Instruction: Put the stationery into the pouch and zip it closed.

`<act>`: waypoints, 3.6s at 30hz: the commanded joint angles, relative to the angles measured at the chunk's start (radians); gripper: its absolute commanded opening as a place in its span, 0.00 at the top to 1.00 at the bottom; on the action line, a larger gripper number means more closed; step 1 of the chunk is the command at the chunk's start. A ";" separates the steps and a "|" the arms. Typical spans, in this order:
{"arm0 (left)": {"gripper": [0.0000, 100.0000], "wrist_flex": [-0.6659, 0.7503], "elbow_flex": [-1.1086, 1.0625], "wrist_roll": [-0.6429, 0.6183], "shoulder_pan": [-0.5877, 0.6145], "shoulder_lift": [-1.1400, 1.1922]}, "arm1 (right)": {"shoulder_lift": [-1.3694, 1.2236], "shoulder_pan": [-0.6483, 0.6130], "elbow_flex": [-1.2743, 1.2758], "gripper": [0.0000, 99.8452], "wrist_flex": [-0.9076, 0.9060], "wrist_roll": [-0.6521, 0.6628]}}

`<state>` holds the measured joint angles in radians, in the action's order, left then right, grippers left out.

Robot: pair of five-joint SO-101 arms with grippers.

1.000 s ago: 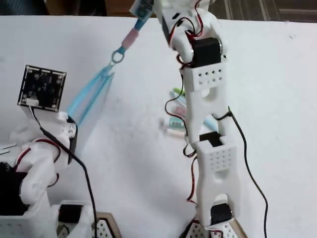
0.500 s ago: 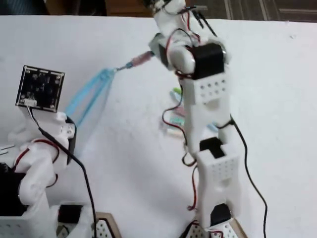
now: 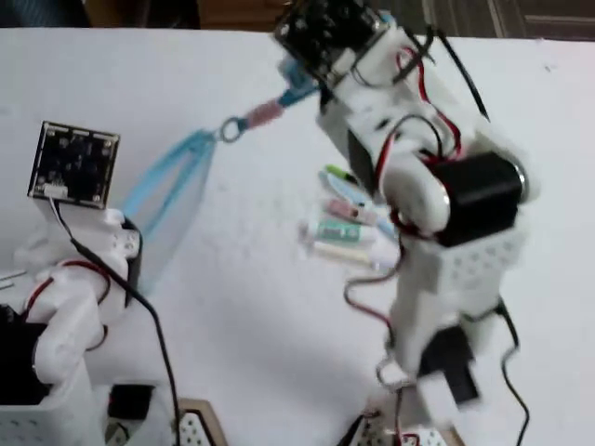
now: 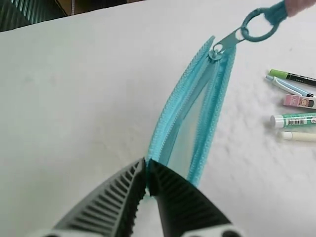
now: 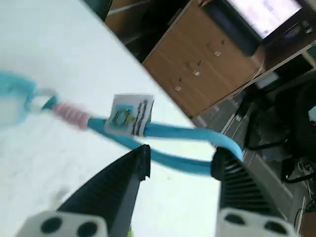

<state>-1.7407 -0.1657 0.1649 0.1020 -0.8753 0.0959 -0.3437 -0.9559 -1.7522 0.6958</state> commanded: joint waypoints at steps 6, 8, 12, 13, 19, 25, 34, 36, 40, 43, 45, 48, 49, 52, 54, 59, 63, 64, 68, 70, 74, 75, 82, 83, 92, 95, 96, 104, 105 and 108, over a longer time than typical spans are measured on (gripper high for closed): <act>0.98 0.006 -0.020 -0.002 0.005 0.004 | 0.437 -0.151 0.867 0.68 -0.013 0.167; 0.98 0.006 -0.034 -0.003 0.005 0.004 | 0.479 -0.228 0.945 0.69 0.019 0.152; 0.98 0.006 -0.043 -0.031 0.002 0.004 | 0.503 -0.308 0.990 0.69 0.105 0.101; 0.98 0.006 -0.043 -0.031 0.004 0.001 | 0.498 -0.309 0.990 0.69 0.147 0.083; 0.98 0.000 -0.044 -0.037 0.005 -0.001 | 0.381 -0.303 0.984 0.69 0.389 -0.060; 0.98 -0.005 -0.046 -0.068 0.007 -0.002 | 0.248 -0.216 0.984 0.69 0.570 -0.436; 0.76 -0.041 -0.052 -0.071 0.007 0.001 | 0.171 -0.194 0.991 0.69 0.555 -0.339; 0.70 -0.044 -0.052 -0.071 0.039 -0.002 | 0.166 -0.179 0.991 0.69 0.549 -0.336; 0.68 -0.044 -0.075 -0.064 0.168 0.004 | 0.166 -0.153 0.991 0.69 0.549 -0.336; 0.68 -0.044 -0.201 0.026 0.194 0.005 | 0.165 -0.143 0.991 0.69 0.553 -0.336; 0.68 -0.038 -0.296 0.098 0.194 0.005 | 0.165 -0.143 0.991 0.69 0.553 -0.336; 0.68 -0.037 -0.379 0.192 0.197 0.005 | 0.165 -0.148 0.991 0.69 0.553 -0.336; 0.69 -0.037 -0.397 0.222 0.200 0.005 | 0.165 -0.148 0.991 0.69 0.553 -0.336; 0.76 -0.037 -0.428 0.310 0.202 0.005 | 0.165 -0.143 0.991 0.69 0.553 -0.336; 0.81 -0.037 -0.440 0.350 0.200 0.005 | 0.165 -0.142 0.991 0.69 0.553 -0.336; 0.83 -0.018 -0.451 0.350 0.203 0.007 | 0.166 -0.142 0.985 0.69 0.553 -0.336; 0.84 -0.015 -0.414 0.273 0.203 0.005 | 0.168 -0.140 0.985 0.69 0.552 -0.336; 0.87 -0.015 -0.391 0.256 0.203 0.005 | 0.170 -0.140 0.987 0.69 0.552 -0.334; 0.97 -0.021 -0.255 0.192 0.202 0.005 | 0.168 -0.099 0.990 0.69 0.549 -0.334; 0.98 -0.023 -0.178 0.183 0.199 0.005 | 0.166 -0.064 0.985 0.69 0.533 -0.328; 0.98 -0.023 -0.048 0.183 0.196 0.005 | 0.162 0.015 0.988 0.69 0.447 -0.216; 0.98 -0.023 -0.023 0.183 0.196 0.005 | 0.157 0.027 0.991 0.69 0.421 -0.138; 0.98 -0.025 0.112 0.186 0.194 0.007 | 0.056 0.127 0.985 0.69 0.323 0.166; 0.98 -0.032 0.126 0.189 0.194 0.007 | 0.039 0.140 0.985 0.69 0.321 0.183; 0.89 -0.044 0.029 0.245 0.104 0.007 | -0.064 0.160 0.993 0.69 0.295 0.244; 0.75 -0.043 -0.018 0.244 0.102 0.007 | -0.101 0.151 0.991 0.69 0.286 0.261; 0.72 -0.043 -0.043 0.244 0.102 0.007 | -0.111 0.151 0.991 0.69 0.288 0.267; 0.70 0.026 -0.236 0.247 0.102 0.007 | -0.183 0.153 0.985 0.69 0.294 0.273; 0.70 0.038 -0.253 0.247 0.102 0.007 | -0.188 0.153 0.985 0.69 0.295 0.273; 0.72 0.064 -0.276 0.244 0.102 0.007 | -0.191 0.154 0.985 0.69 0.309 0.273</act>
<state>-1.7085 -0.4342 0.4043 0.2110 -0.8707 -0.0990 -0.1857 0.0414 -1.4592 0.9597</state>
